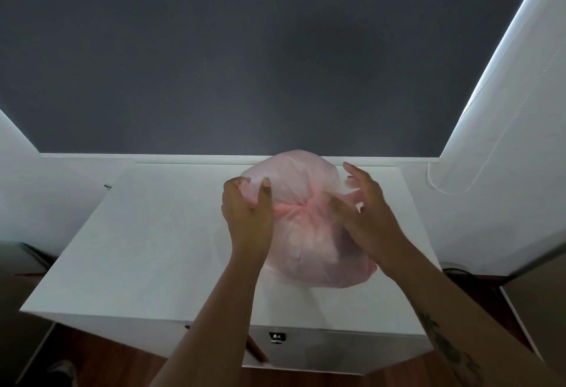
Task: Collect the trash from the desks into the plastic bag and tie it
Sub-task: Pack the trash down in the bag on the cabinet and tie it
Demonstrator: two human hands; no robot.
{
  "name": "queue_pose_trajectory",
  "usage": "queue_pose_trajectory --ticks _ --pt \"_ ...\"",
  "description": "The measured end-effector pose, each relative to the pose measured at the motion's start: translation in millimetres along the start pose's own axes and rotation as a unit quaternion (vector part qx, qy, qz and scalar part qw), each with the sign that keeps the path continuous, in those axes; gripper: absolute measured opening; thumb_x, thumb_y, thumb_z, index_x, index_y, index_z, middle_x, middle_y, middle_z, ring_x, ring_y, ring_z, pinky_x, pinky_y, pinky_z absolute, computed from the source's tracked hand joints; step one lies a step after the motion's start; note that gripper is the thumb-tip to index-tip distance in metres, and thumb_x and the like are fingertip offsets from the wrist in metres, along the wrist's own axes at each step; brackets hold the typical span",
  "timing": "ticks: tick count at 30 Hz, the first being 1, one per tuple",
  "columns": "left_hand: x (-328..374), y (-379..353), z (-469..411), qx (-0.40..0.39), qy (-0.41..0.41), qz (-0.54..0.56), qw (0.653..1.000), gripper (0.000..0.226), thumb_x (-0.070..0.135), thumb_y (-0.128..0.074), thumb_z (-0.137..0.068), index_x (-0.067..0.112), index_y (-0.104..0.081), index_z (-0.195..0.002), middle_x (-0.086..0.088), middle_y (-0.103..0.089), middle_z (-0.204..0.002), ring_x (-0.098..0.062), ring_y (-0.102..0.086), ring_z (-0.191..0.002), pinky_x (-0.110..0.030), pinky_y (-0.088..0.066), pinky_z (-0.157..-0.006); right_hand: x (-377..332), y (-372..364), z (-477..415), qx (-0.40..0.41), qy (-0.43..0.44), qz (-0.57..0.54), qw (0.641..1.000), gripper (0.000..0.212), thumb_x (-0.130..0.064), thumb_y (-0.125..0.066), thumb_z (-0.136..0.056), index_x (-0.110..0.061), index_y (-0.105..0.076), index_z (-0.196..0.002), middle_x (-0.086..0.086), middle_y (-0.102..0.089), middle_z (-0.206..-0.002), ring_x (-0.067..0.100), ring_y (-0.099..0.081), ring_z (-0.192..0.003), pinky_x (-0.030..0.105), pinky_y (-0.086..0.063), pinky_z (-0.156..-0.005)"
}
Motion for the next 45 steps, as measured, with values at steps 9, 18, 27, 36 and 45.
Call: queue_pose_trajectory --ticks 9,18,27,36,45 --pt "-21.0 -31.2 -26.7 -0.198 -0.055 -0.266 0.942 0.050 0.069 -0.059 -0.079 0.036 -0.053 -0.116 0.001 -0.005 -0.162 -0.033 -0.029 -0.140 -0.043 -0.029 -0.111 7.3 -33.6 -11.0 -0.120 -0.031 0.284 0.951 0.054 -0.055 -0.058 -0.084 -0.031 -0.041 -0.129 0.001 -0.056 -0.119 0.025 -0.059 -0.104 0.035 -0.049 -0.083" --pt "-7.3 -37.0 -16.4 -0.136 -0.207 -0.200 0.948 0.028 0.028 -0.044 -0.102 0.015 -0.041 -0.078 -0.012 -0.051 -0.103 -0.033 -0.047 -0.093 -0.043 -0.043 -0.081 -4.3 -31.7 6.1 0.100 0.057 0.285 0.952 0.020 -0.037 -0.052 -0.095 -0.020 -0.048 -0.104 0.002 -0.060 -0.096 0.026 -0.057 -0.087 0.037 -0.050 -0.075" --pt "54.8 -113.6 44.7 -0.227 -0.238 -0.037 0.943 0.032 0.028 -0.039 -0.104 0.012 -0.043 -0.077 -0.006 -0.051 -0.074 -0.021 -0.048 -0.069 -0.037 -0.045 -0.068 10.2 55.5 47.8 0.234 0.038 0.207 0.949 0.015 -0.029 -0.041 -0.098 -0.020 -0.031 -0.092 -0.003 -0.051 -0.071 0.036 -0.059 -0.071 0.043 -0.047 -0.065" --pt "90.3 -254.1 216.4 -0.372 -0.280 0.018 0.885 0.028 0.034 -0.039 -0.104 0.016 -0.041 -0.083 0.002 -0.043 -0.079 -0.017 -0.046 -0.075 -0.030 -0.044 -0.073 99.0 224.8 144.8 0.374 -0.018 0.208 0.904 0.014 -0.026 -0.044 -0.099 -0.014 -0.038 -0.095 0.005 -0.054 -0.073 0.029 -0.054 -0.065 0.040 -0.043 -0.055" --pt "93.6 -381.5 387.2 -0.509 -0.306 -0.083 0.800 0.024 0.033 -0.045 -0.101 0.015 -0.035 -0.089 0.002 -0.038 -0.097 -0.020 -0.041 -0.095 -0.032 -0.039 -0.083 213.6 383.1 229.2 0.377 -0.124 0.235 0.887 0.010 -0.023 -0.042 -0.099 -0.013 -0.041 -0.096 0.008 -0.057 -0.075 0.029 -0.060 -0.068 0.043 -0.049 -0.059"
Point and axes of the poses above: each hand's wrist, its own z-axis away from the middle knuckle, its own y-axis out of the back of the hand, x = y × z, the point moved 6 cm from there along -z, towards the middle knuckle
